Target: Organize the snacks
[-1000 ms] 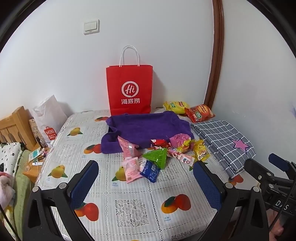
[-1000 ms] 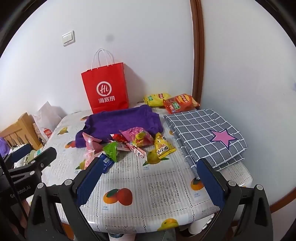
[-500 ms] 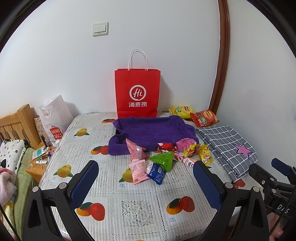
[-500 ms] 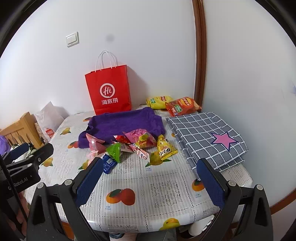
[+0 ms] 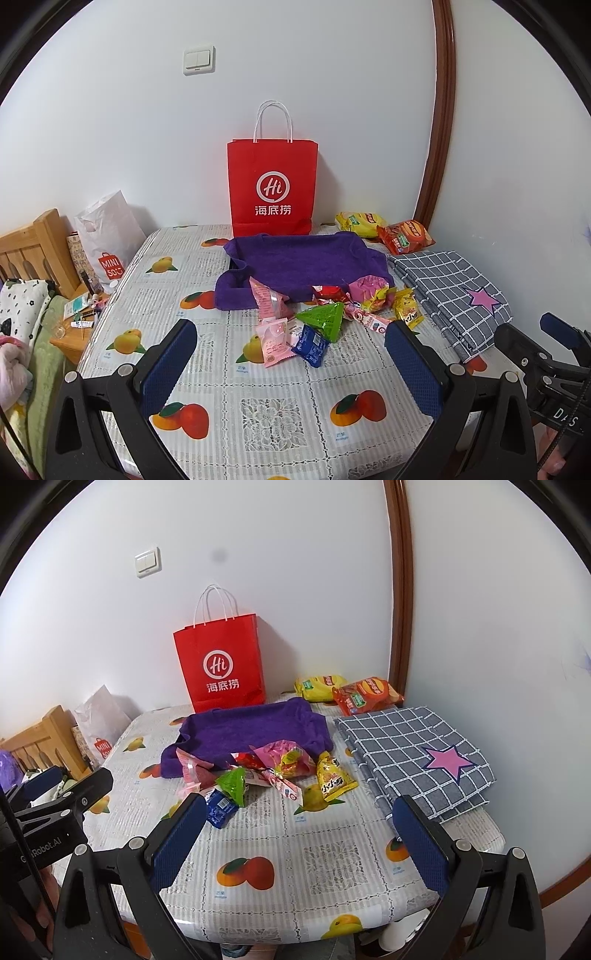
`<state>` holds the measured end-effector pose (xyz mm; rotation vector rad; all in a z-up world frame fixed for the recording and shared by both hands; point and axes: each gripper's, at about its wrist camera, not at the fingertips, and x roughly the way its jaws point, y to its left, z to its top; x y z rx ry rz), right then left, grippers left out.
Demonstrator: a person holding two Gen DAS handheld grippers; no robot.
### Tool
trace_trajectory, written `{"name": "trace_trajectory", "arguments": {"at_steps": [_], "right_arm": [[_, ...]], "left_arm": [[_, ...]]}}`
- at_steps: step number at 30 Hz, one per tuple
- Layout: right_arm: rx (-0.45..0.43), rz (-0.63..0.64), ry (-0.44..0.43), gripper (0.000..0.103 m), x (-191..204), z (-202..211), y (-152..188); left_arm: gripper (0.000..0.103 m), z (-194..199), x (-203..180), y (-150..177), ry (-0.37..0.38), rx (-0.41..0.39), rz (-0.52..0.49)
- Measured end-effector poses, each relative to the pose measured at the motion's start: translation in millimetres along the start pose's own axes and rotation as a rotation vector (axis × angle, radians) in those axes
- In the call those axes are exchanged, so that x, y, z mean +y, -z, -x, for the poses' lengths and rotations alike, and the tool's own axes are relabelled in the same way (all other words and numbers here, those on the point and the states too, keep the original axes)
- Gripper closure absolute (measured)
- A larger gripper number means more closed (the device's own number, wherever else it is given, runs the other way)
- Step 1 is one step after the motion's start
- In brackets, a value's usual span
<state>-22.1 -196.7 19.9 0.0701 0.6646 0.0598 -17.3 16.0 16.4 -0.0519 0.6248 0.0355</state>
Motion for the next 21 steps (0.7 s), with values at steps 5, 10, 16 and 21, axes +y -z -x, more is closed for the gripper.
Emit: {"name": "trace_trajectory", "arguments": {"at_steps": [5,10,16,21], "right_arm": [[-0.006,0.001,-0.003,0.003,0.9,3.0,2.4],[-0.014,0.006,-0.006,0.003,1.5,5.6,3.0],[-0.015,0.007,-0.005,0.003,2.4,6.2,3.7],[-0.016,0.008,-0.006,0.003,3.5,6.3,4.5]], "left_arm": [[0.001,0.1,0.0,0.6,0.001,-0.001,0.0],[0.001,0.2,0.0,0.9,0.001,-0.001,0.001],[0.001,2.5,-2.0,0.4,0.004,0.0,-0.001],[0.001,2.3,-3.4,0.0,0.004,-0.001,0.0]]}}
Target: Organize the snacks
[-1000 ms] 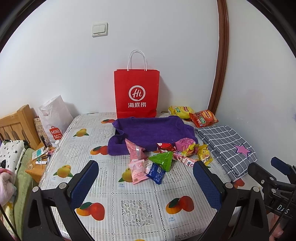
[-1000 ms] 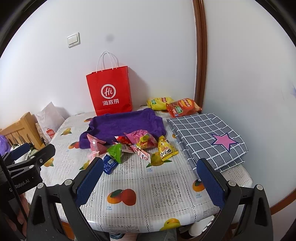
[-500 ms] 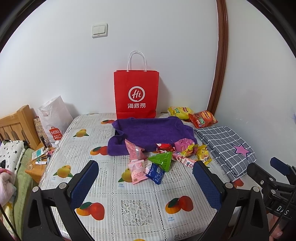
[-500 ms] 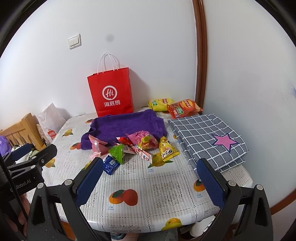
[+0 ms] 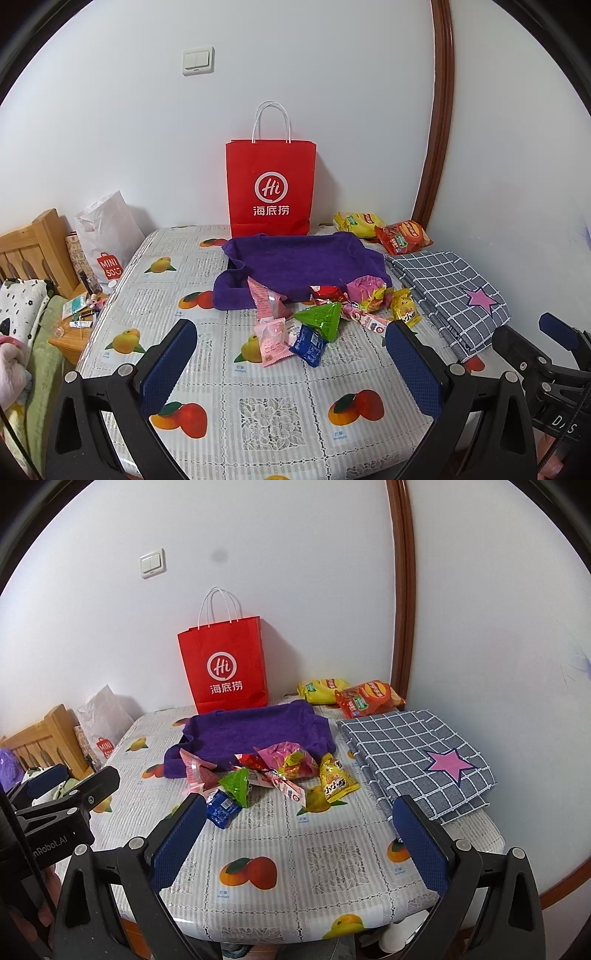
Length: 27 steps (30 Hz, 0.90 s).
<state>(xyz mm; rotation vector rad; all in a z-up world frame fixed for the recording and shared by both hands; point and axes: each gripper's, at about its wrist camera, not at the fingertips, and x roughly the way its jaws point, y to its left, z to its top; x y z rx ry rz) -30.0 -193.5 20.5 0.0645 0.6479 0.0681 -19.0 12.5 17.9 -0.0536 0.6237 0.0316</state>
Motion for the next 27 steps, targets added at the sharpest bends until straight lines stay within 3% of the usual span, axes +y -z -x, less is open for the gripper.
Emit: {"name": "trace_trajectory", "arguments": {"at_steps": [27], "right_arm": [[-0.006,0.003,-0.009,0.003,4.0,3.0,2.6]], "left_arm": [[0.001,0.9,-2.5,-0.8,0.002,-0.006,-0.002]]}}
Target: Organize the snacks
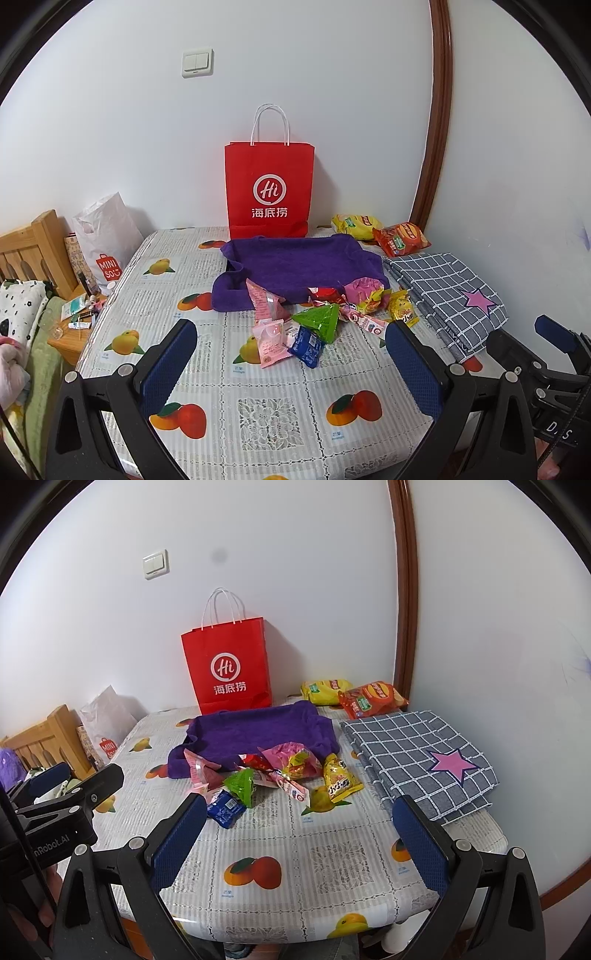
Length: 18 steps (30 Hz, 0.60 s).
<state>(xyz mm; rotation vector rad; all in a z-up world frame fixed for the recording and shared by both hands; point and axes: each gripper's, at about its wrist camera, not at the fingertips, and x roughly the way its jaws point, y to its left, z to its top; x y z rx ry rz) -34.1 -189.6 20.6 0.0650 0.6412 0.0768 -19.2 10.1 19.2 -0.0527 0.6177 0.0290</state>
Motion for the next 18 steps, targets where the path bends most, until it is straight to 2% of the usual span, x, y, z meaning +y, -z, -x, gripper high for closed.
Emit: {"name": "trace_trajectory", "arguments": {"at_steps": [18], "right_arm": [[0.0,-0.023,-0.006,0.003,-2.7,-13.2,-0.5]], "left_arm": [[0.001,-7.0,3.2,-0.5,0.014,0.004,0.0]]}}
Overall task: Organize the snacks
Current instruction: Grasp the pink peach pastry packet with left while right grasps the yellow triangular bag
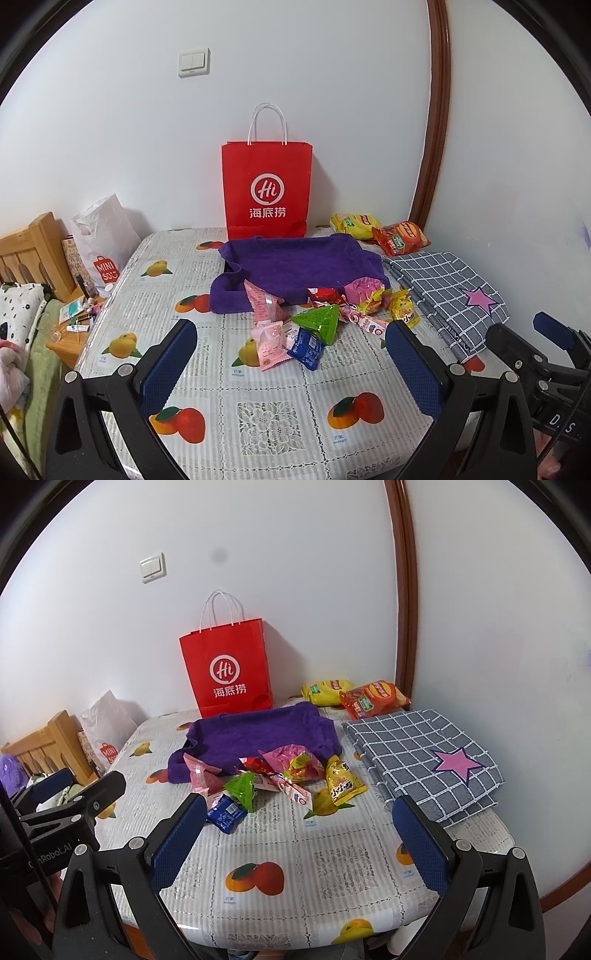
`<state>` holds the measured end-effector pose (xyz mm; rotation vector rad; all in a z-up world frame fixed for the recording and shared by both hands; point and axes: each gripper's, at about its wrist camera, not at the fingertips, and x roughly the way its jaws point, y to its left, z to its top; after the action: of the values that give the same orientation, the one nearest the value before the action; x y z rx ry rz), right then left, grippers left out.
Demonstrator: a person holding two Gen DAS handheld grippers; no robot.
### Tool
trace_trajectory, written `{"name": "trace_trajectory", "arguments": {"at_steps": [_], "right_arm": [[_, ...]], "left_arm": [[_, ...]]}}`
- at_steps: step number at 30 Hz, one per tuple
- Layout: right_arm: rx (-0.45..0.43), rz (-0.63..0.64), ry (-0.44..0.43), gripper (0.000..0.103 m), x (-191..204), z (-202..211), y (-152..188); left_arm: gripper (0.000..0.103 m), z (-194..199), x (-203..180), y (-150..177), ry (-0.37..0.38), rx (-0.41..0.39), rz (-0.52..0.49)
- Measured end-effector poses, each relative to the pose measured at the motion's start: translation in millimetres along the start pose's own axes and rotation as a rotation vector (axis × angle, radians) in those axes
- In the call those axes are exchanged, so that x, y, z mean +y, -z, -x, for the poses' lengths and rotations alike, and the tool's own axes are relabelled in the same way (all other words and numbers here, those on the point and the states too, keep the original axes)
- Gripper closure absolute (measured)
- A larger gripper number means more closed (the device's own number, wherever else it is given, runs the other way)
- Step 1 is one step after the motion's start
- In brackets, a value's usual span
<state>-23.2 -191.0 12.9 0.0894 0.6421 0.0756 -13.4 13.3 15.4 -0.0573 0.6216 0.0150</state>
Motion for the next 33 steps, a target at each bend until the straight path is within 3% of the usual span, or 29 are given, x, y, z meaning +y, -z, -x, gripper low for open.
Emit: {"name": "trace_trajectory", "arguments": {"at_steps": [16,20,26,33], "right_arm": [[0.126,-0.043,0.082,0.004,-52.8,-99.3,19.4],[0.162,-0.033,0.097,0.011,-68.7,-136.0,21.8],[0.167,-0.014,0.057,0.013,-79.7,-182.6,13.8],[0.194,0.07,0.067,0.013,-74.2,-237.2,7.0]], "left_arm": [[0.005,-92.8,30.0,27.9,-0.035,0.149,0.026],[0.005,-123.2,35.4,38.7,-0.053,0.193,0.024],[0.005,-159.8,42.7,47.3,-0.048,0.245,0.024],[0.005,-186.7,56.2,51.8,-0.058,0.289,0.053]]}}
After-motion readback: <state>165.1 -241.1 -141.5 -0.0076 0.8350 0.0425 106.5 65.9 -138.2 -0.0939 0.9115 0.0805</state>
